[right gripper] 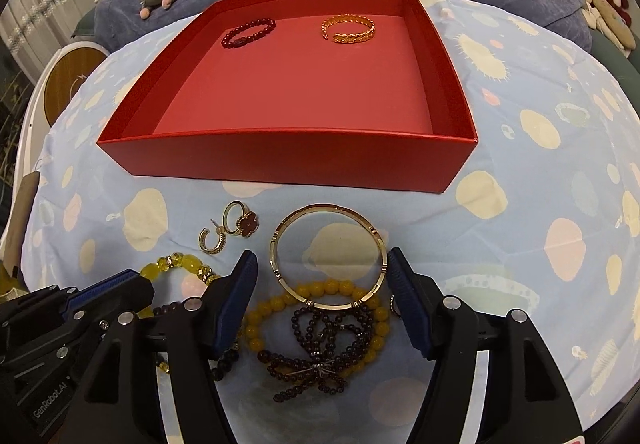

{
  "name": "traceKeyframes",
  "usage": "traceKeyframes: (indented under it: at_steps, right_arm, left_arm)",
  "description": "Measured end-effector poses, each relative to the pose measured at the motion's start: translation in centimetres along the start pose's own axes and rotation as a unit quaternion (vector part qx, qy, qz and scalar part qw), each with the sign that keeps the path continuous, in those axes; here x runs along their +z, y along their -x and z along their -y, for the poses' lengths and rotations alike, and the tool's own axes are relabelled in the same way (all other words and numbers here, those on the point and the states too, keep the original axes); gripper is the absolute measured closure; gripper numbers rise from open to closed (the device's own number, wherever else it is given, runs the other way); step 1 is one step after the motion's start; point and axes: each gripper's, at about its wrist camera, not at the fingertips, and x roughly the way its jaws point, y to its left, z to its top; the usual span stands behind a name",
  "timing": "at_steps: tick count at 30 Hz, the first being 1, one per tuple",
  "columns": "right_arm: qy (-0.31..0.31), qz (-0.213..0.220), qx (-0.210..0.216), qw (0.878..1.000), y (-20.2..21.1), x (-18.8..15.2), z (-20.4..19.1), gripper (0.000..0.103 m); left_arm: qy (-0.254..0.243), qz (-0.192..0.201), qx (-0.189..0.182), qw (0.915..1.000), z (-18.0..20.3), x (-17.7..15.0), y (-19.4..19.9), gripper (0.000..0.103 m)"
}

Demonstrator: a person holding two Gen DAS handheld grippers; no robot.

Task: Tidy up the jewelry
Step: 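Carry both bracelets into the red box and open both grippers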

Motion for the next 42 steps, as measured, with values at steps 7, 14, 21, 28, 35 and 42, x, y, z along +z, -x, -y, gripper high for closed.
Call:
traceKeyframes:
  at_steps: [7, 14, 21, 28, 35, 42]
  right_arm:
    - [-0.014, 0.012, 0.009, 1.000, 0.9, 0.1, 1.0, 0.046]
    - [-0.030, 0.039, 0.023, 0.999, 3.9, 0.3, 2.3, 0.046]
    - [-0.034, 0.065, 0.029, 0.997, 6.8, 1.4, 3.8, 0.046]
    - [-0.022, 0.087, 0.038, 0.995, 7.7, 5.6, 4.3, 0.046]
    - [-0.013, 0.080, 0.046, 0.996, 4.8, 10.5, 3.4, 0.046]
    - [-0.012, 0.047, 0.048, 0.998, -0.5, 13.5, 2.4, 0.046]
  left_arm:
    - [-0.001, 0.001, -0.005, 1.0000, 0.1, 0.1, 0.2, 0.094]
    - [-0.013, 0.020, -0.027, 0.9994, 1.6, 1.5, 2.5, 0.094]
    - [-0.044, 0.048, -0.050, 0.9966, 4.2, 5.0, 5.7, 0.094]
    - [-0.066, 0.080, -0.062, 0.9927, 6.2, 10.5, 6.8, 0.094]
    - [-0.066, 0.097, -0.063, 0.9911, 5.7, 16.4, 4.6, 0.094]
    - [-0.035, 0.072, -0.045, 0.9957, 2.2, 19.6, -0.8, 0.094]
